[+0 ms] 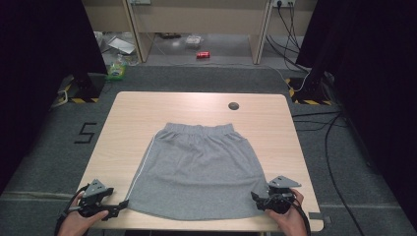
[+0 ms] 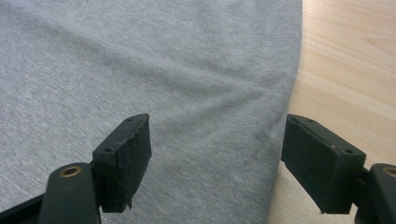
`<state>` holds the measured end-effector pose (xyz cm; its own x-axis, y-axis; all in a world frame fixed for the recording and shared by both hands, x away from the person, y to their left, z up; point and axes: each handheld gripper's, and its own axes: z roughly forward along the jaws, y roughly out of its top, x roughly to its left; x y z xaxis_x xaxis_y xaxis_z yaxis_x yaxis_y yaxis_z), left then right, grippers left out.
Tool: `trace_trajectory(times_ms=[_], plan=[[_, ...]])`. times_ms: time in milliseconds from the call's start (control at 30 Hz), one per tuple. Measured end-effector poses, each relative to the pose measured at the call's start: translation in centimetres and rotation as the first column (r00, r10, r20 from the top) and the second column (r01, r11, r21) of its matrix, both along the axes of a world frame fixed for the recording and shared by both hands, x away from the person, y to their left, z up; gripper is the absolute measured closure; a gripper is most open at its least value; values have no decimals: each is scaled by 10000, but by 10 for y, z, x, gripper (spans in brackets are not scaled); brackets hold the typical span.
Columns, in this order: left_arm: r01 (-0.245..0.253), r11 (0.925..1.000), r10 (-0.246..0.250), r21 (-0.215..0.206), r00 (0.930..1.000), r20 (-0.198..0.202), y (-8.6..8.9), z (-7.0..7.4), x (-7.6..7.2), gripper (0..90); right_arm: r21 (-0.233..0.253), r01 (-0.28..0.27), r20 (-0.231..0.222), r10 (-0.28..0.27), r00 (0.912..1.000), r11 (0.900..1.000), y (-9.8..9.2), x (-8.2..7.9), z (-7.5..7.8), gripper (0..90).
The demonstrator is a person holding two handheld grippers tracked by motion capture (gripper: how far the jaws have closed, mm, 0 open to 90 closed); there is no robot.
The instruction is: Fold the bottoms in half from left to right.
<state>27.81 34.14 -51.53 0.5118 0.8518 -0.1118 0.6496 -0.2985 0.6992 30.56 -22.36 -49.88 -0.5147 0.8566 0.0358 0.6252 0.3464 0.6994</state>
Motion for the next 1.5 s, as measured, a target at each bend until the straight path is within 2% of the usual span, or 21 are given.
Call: trace_trajectory(times_ms=[233,367,467,500,633,767,1100,1133,1500], plan=[[23,9999,-23,-130,10000,29,1,0,3,191,-1,-31,38,31,10000,10000,1,0,0,244],[-71,9998,74,-166,9998,171,1,4,7,191,-12,-58,52,58,10000,10000,3,0,0,244],[-115,9987,127,-493,9996,246,1,8,13,191,-13,-79,71,79,9999,10000,4,0,0,244],[-172,9977,190,-658,9995,265,1,10,19,191,-17,-104,76,104,9999,9999,4,0,0,244],[-184,9975,208,-684,9992,355,-1,12,27,184,3,-131,72,131,9999,9999,5,0,1,244],[-172,9964,207,-829,9989,412,-7,16,43,184,8,-174,106,174,9998,9998,7,0,1,247],[-127,9972,165,-741,9985,516,-22,24,75,185,27,-264,172,263,9995,9996,9,-1,2,246],[-128,9970,168,-769,9985,514,-25,26,82,185,33,-256,185,255,9995,9997,9,-1,2,246],[-183,9963,217,-839,9990,400,-38,27,113,196,32,-335,188,334,9993,9994,12,0,2,246]])
